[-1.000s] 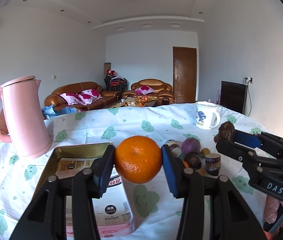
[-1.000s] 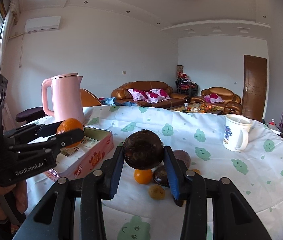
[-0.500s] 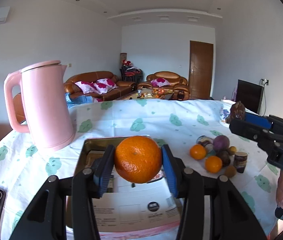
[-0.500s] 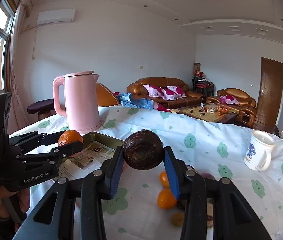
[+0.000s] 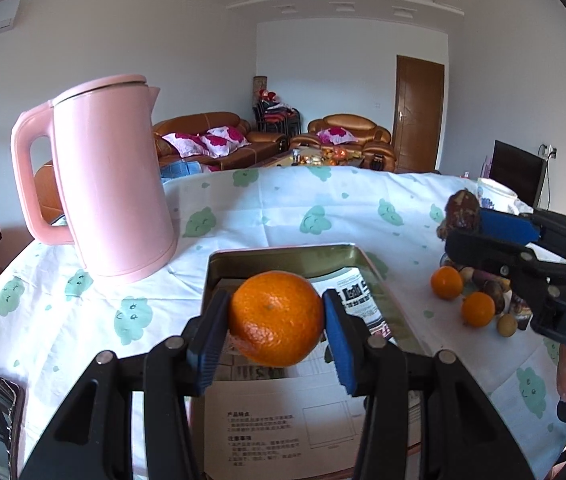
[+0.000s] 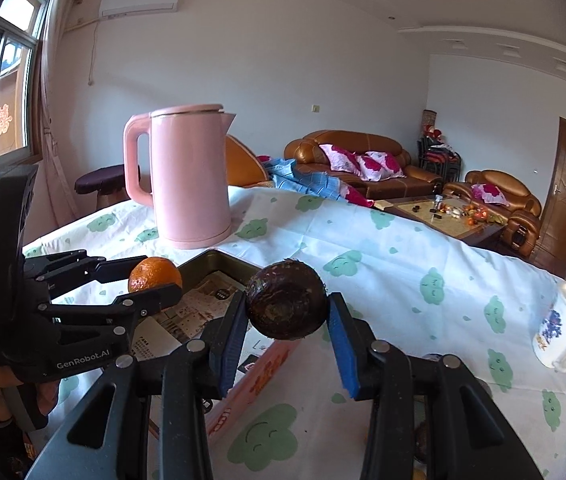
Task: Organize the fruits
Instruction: 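Lower the orange into the tin box with the left tool while the right tool drops the dark fruit in, then move both open tools back to the fruit pile, then grasp another orange with the left tool while the right tool grasps a dark jar, then lift the orange with the left tool while the right tool lifts the jar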
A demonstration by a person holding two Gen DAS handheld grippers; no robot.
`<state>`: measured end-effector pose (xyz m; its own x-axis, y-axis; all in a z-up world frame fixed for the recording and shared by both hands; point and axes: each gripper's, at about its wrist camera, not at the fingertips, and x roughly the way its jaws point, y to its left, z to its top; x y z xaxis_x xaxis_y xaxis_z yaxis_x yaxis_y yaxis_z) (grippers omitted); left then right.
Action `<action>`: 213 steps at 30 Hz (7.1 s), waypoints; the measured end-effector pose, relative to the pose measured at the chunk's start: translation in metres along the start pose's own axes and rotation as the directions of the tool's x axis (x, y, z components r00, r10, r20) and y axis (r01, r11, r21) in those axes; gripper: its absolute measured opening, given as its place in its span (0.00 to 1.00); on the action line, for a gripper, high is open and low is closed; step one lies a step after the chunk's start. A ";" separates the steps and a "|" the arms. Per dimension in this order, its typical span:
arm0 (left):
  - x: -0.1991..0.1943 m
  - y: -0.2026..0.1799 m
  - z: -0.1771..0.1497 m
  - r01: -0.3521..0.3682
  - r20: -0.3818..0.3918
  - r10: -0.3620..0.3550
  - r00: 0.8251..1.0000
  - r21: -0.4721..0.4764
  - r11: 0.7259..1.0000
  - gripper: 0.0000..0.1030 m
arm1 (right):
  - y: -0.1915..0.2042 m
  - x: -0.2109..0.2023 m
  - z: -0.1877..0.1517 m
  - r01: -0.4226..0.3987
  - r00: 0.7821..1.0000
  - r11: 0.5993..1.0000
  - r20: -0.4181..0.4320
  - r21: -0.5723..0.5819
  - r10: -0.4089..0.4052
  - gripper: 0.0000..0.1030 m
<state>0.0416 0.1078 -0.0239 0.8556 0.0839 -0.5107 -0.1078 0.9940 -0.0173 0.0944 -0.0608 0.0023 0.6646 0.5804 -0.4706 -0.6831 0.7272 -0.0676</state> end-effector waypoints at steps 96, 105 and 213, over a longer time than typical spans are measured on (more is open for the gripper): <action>0.050 -0.173 0.000 0.259 -0.212 -0.219 0.952 0.184 0.948 0.72 | -0.129 -0.049 -0.095 0.287 0.950 0.909 -0.216 0.303 -0.227 0.61; 0.057 -0.172 -0.004 0.287 -0.242 -0.245 0.939 0.157 0.945 0.71 | -0.132 -0.025 -0.101 0.245 0.937 0.921 -0.319 0.302 -0.144 0.45; 0.002 -0.162 0.002 0.284 0.115 -0.307 0.945 0.182 0.941 0.39 | -0.097 -0.095 -0.089 0.258 0.960 0.944 0.055 0.205 -0.274 0.43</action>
<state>0.0619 -0.0528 -0.0201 0.8995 -0.2183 -0.3785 0.2338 0.9723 -0.0052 0.0707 -0.2195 -0.0244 0.8420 0.3783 -0.3846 -0.4116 0.9113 -0.0047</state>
